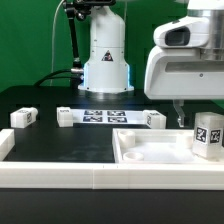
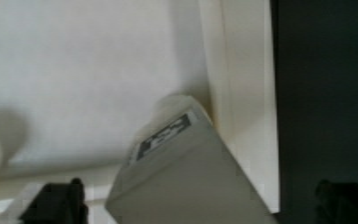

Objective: Assemble one leg

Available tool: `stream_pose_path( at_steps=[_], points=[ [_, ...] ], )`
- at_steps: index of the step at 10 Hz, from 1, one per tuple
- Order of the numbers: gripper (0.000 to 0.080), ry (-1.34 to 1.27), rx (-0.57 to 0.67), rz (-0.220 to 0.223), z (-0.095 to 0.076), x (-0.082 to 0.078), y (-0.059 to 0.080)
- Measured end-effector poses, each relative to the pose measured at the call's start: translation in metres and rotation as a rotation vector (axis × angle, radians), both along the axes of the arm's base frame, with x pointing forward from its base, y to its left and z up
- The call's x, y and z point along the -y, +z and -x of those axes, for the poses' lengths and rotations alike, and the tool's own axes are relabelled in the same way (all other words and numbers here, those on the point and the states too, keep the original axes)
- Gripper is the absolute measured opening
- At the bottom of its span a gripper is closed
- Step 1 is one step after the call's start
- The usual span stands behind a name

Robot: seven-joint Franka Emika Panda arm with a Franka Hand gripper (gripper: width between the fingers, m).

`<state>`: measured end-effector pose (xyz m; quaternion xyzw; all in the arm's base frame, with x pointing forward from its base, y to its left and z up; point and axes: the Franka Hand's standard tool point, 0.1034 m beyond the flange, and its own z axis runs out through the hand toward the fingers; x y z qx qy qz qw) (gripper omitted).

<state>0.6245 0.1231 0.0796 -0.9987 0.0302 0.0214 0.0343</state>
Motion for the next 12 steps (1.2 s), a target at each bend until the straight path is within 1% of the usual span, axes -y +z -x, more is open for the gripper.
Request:
stream_pose_path(
  at_steps=[2, 4, 5, 6, 7, 8, 10, 11, 12],
  points=[
    [0.0649, 0.158, 0.015, -0.006, 0.0, 0.007, -0.003],
    [0.0649, 0.218, 0.018, -0.008, 0.0, 0.009, -0.004],
    [0.0557, 0.217, 0.017, -0.008, 0.0, 0.009, -0.004],
    [0.0557, 0.217, 0.017, -0.008, 0.0, 0.009, -0.004],
    [0.0355, 0.217, 0.017, -0.008, 0.0, 0.009, -0.004],
    [0.0291, 0.216, 0.017, -0.008, 0.0, 0.009, -0.004],
    [0.0291, 0.193, 0.016, -0.007, 0.0, 0.009, -0.005],
    [0.0291, 0.182, 0.015, -0.01, -0.001, 0.012, -0.005],
    [0.0291, 0.102, 0.01, -0.023, -0.003, 0.017, -0.005]
  ],
)
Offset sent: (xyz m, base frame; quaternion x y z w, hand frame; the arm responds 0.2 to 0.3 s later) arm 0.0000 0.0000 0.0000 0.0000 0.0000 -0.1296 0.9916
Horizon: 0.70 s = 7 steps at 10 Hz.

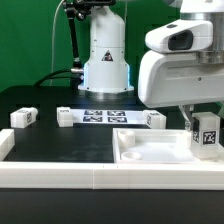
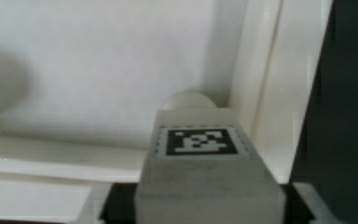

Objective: Assemble one leg

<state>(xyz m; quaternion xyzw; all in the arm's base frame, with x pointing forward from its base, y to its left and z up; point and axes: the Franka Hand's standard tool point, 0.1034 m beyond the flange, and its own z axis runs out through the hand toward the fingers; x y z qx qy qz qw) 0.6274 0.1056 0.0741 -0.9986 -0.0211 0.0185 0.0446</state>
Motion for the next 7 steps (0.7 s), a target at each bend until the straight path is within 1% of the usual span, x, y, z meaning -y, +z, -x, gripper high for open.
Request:
stream_pose_path(
  at_steps=[2, 5, 6, 7],
  points=[
    [0.0291, -0.234, -0.021, 0.001, 0.0, -0.001, 0.0],
    [0.0291, -0.56, -0.044, 0.004, 0.0, -0.008, -0.001],
    [0.0291, -0.65, -0.049, 0.007, 0.001, -0.01, -0.002],
    [0.0291, -0.792, -0.061, 0.015, 0.001, -0.012, -0.002]
  ],
)
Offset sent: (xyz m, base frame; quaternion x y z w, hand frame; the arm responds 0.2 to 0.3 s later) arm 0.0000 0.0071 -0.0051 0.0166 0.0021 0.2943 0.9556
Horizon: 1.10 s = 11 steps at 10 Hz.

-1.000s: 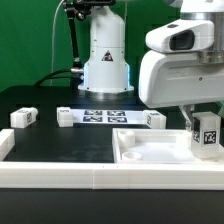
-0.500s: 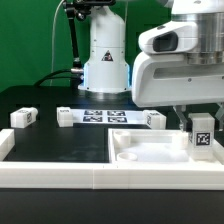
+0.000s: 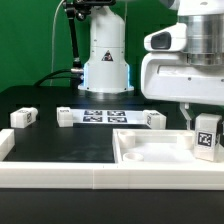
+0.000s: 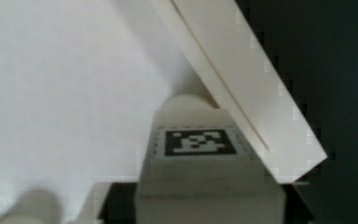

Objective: Assemble one leg

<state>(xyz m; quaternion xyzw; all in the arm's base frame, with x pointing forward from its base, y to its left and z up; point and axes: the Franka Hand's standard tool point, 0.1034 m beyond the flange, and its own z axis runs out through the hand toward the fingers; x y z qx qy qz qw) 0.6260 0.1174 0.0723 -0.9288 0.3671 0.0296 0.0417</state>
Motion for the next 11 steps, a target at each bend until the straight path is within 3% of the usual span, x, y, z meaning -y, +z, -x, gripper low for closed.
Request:
stream_pose_path(
  at_steps=[4, 7, 8, 9, 10, 11],
  points=[
    [0.0292, -0.382, -0.032, 0.023, 0.0007, -0.0032, 0.0001],
    [0.0295, -0.383, -0.032, 0.022, 0.0005, -0.0034, 0.0001],
    [0.0512, -0.316, -0.024, 0.02, 0.0002, -0.0033, 0.0003],
    [0.0512, -0.306, -0.024, 0.019, 0.0004, -0.0051, 0.0004],
    [0.0626, -0.191, -0.012, 0.016, 0.0001, -0.0056, 0.0008],
    [0.0626, -0.098, -0.003, 0.014, 0.0, -0.0057, 0.0009]
  ],
)
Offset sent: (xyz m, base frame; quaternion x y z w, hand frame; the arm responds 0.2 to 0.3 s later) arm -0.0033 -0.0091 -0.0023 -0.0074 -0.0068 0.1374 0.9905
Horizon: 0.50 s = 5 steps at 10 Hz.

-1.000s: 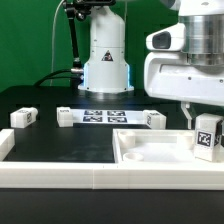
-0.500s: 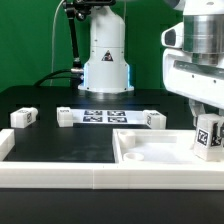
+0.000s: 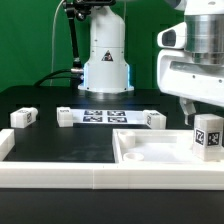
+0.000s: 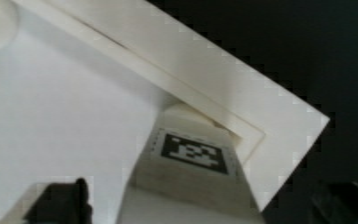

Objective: Assemble one leg

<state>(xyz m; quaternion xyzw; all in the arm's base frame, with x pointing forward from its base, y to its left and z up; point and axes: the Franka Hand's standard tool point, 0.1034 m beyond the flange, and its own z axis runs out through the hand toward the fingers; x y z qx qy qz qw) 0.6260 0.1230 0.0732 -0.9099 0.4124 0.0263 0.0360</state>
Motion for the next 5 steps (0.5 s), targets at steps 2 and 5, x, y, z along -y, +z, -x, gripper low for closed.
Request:
stream_pose_path(
  at_steps=[2, 5],
  points=[
    [0.0644, 0.224, 0.02, -0.003, 0.0006, -0.0014, -0.0005],
    [0.0648, 0.554, 0.047, 0.001, 0.0005, -0.0013, 0.0]
  ],
)
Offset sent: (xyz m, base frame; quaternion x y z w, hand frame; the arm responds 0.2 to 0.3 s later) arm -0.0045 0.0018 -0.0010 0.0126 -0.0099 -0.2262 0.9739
